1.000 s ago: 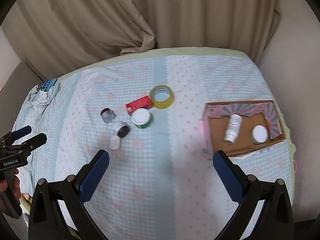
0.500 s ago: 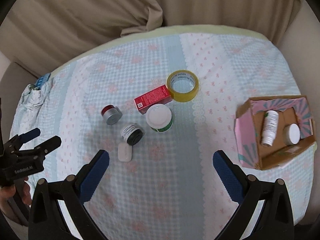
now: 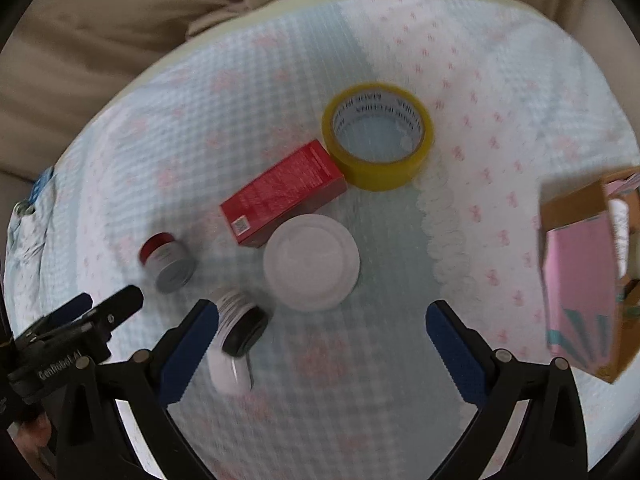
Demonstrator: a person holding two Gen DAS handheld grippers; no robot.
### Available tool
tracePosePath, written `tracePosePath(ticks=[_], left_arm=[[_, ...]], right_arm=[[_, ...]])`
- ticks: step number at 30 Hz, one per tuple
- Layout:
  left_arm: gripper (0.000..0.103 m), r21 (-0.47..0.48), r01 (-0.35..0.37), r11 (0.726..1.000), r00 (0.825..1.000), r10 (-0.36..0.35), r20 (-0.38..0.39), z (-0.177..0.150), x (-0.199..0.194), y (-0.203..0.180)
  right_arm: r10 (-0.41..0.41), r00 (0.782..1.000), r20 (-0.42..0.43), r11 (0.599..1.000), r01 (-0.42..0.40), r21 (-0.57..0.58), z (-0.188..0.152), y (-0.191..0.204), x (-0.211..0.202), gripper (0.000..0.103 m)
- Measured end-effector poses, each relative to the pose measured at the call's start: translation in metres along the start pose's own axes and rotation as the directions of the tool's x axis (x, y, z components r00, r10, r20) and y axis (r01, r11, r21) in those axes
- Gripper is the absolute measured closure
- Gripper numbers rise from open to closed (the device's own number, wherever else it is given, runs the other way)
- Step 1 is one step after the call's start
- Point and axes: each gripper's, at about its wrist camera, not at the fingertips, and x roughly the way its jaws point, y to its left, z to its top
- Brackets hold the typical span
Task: Organize rigid objects
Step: 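Grasp the red-capped silver tin with the left tool while the right tool grasps the white jar, then carry the silver tin and white jar with both tools over the box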
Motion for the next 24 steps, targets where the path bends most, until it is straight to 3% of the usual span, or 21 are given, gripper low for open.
tracePosePath(ticks=[5, 14, 16, 19, 20, 24], left_arm=[[0.003, -0.173, 0.061, 0.983, 0.997, -0.067, -0.033, 0.013, 0.033, 0.012], [0.033, -0.31, 0.098, 0.946, 0.987, -0.133, -0.094, 0.014, 0.071, 0.016], [0.034, -0.326, 0.108, 0.939, 0.985, -0.144, -0.091, 0.013, 0.074, 0.016], [0.046, -0.335, 0.135, 0.933, 0.982, -0.17, -0.078, 0.012, 0.074, 0.017], [0.046, -0.336, 0.137, 0.932, 0.982, -0.172, -0.077, 0.013, 0.073, 0.018], [0.046, -0.337, 0.152, 0.929, 0.979, -0.188, -0.077, 0.013, 0.072, 0.023]], right_arm=[[-0.026, 0.999, -0.026, 0.999, 0.026, 0.033, 0.008, 0.0, 0.031, 0.0], [-0.07, 0.994, -0.078, 0.995, 0.075, 0.065, 0.018, 0.0, 0.07, 0.002], [-0.075, 0.994, -0.085, 0.995, 0.08, 0.064, 0.019, 0.001, 0.074, 0.007], [-0.065, 0.993, -0.095, 0.996, 0.071, 0.062, 0.021, 0.001, 0.08, 0.023], [-0.046, 0.994, -0.095, 0.997, 0.052, 0.061, 0.021, 0.002, 0.081, 0.032], [-0.063, 0.994, -0.092, 0.997, 0.066, 0.033, 0.021, 0.009, 0.081, 0.033]])
